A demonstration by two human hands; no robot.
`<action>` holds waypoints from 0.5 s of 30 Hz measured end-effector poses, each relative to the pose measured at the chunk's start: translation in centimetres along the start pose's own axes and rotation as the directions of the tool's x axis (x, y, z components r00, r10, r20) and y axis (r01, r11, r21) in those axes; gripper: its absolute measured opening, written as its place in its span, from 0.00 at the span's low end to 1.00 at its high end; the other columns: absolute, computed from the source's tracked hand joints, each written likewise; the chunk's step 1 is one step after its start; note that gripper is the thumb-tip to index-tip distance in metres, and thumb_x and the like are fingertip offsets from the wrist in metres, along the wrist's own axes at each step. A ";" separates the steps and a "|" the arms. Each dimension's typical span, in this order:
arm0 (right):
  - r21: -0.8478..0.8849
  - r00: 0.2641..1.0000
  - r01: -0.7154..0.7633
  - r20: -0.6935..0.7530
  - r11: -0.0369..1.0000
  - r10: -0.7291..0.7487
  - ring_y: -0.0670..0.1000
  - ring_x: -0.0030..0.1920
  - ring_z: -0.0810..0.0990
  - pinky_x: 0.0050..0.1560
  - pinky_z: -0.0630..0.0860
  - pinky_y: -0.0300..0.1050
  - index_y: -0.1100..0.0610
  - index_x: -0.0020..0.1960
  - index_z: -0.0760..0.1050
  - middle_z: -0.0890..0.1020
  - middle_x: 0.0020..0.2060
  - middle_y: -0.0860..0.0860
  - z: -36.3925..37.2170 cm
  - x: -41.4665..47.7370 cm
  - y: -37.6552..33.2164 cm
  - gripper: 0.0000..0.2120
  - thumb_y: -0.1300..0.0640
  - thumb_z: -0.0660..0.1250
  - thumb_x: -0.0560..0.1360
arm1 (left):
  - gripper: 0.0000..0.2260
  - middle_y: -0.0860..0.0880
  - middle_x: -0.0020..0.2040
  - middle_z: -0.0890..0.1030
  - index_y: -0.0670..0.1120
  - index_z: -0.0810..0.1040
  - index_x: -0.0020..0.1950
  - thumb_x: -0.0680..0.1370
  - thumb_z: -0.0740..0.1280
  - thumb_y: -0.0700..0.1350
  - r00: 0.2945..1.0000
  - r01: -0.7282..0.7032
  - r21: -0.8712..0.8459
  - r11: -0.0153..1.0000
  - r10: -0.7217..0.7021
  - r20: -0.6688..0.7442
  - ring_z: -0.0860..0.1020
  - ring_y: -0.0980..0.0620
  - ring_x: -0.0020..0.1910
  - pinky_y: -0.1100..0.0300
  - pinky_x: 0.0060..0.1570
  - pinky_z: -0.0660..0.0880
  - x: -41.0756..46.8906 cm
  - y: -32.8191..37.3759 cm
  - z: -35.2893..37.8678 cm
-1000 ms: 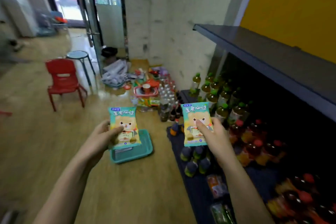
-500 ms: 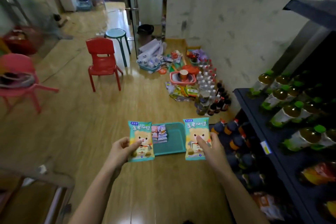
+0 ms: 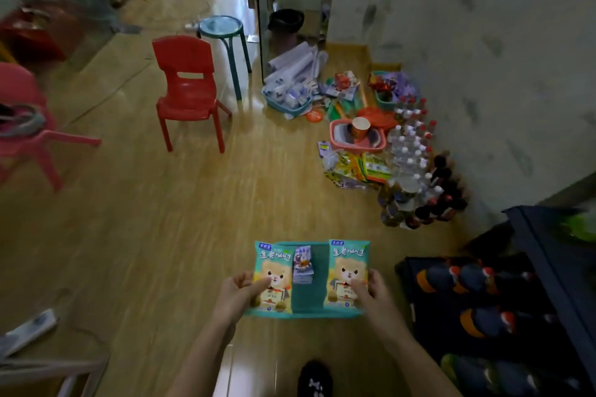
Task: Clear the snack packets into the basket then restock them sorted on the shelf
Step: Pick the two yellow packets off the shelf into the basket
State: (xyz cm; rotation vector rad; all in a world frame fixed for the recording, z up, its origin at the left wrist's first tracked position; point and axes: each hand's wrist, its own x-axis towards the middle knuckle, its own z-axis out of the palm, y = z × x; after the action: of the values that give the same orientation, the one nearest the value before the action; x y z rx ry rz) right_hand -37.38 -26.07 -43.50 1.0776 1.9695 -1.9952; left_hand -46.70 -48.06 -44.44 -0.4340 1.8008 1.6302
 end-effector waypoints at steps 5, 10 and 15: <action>0.001 0.994 -0.107 0.011 0.994 0.107 0.56 0.48 0.82 0.38 0.81 0.40 0.60 0.60 0.68 0.80 0.51 0.55 2.2 11.1 3.2 0.12 0.60 0.63 0.77 | 0.17 0.43 0.38 0.83 0.33 0.75 0.51 0.69 0.72 0.43 1.000 0.021 0.020 1.000 -0.020 -0.022 0.80 0.51 0.31 0.63 0.31 0.75 11.1 -2.2 0.7; -0.002 0.989 -0.146 0.007 0.989 0.146 0.53 0.47 0.81 0.41 0.79 0.43 0.60 0.59 0.70 0.80 0.49 0.54 5.3 23.3 12.9 0.12 0.59 0.63 0.77 | 0.03 0.47 0.35 0.84 0.38 0.77 0.46 0.75 0.66 0.37 0.998 0.052 0.062 0.997 -0.050 -0.033 0.81 0.54 0.29 0.67 0.26 0.74 25.0 -10.5 1.6; 0.007 0.994 -0.104 -0.042 0.995 0.104 0.47 0.44 0.78 0.38 0.72 0.36 0.59 0.58 0.71 0.79 0.47 0.50 7.7 35.3 24.5 0.10 0.59 0.62 0.78 | 0.03 0.42 0.43 0.81 0.40 0.75 0.46 0.75 0.68 0.38 0.999 0.054 0.076 0.996 -0.054 -0.004 0.79 0.48 0.36 0.62 0.34 0.76 38.4 -19.8 2.7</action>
State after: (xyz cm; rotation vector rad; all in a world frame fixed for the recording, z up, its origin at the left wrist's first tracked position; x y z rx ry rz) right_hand -52.51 -23.14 -84.33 1.2064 1.8878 -1.9400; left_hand -61.20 -41.69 -84.73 -0.4467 1.8299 1.5198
